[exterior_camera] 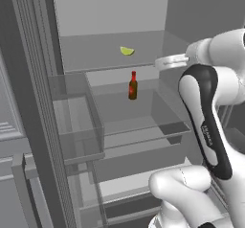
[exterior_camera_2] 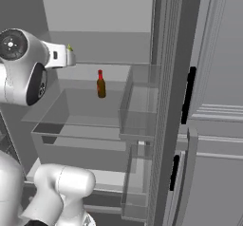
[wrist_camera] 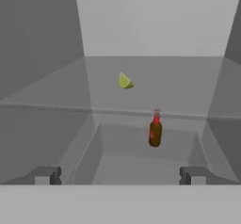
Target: Grab a lemon wedge from the fridge and one ice cube from the ice bowl, and put them in the glass of lemonade.
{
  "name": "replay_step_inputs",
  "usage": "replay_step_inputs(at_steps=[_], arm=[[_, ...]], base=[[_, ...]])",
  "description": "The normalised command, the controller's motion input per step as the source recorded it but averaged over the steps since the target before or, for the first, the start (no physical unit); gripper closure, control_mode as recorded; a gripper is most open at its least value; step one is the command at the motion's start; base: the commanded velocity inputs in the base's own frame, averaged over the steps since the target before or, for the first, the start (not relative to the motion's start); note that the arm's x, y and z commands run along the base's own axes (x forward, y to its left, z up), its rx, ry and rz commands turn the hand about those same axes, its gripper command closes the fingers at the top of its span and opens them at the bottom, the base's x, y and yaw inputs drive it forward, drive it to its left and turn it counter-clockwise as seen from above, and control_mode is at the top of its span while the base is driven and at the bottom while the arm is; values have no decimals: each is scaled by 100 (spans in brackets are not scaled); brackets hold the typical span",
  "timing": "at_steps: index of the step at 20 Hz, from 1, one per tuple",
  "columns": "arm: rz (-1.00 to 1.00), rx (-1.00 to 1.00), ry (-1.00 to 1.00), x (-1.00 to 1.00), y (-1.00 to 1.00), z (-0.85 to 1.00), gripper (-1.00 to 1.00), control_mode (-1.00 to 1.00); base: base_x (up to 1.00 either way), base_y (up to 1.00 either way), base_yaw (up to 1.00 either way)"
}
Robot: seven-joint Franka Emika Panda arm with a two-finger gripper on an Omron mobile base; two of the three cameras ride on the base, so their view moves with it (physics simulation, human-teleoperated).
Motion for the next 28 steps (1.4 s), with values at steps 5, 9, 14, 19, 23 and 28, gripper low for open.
replay_step_inputs(at_steps=[5,9,14,19,23,28], arm=[[0,2,-1,100,36,28,-100,-100],[0,-7,23,87,25,19,-100,-100],[0,-3,20,12,0,0,-100,-100],[0,-1,-3,39,2,-39,-100,-100],[2,0,-1,79,8,-4,-100,-100],[7,0,1,56,15,5,-100,-100]], base=[[0,0,0],[0,0,0],[0,0,0],[0,0,0],[0,0,0],[0,0,0]])
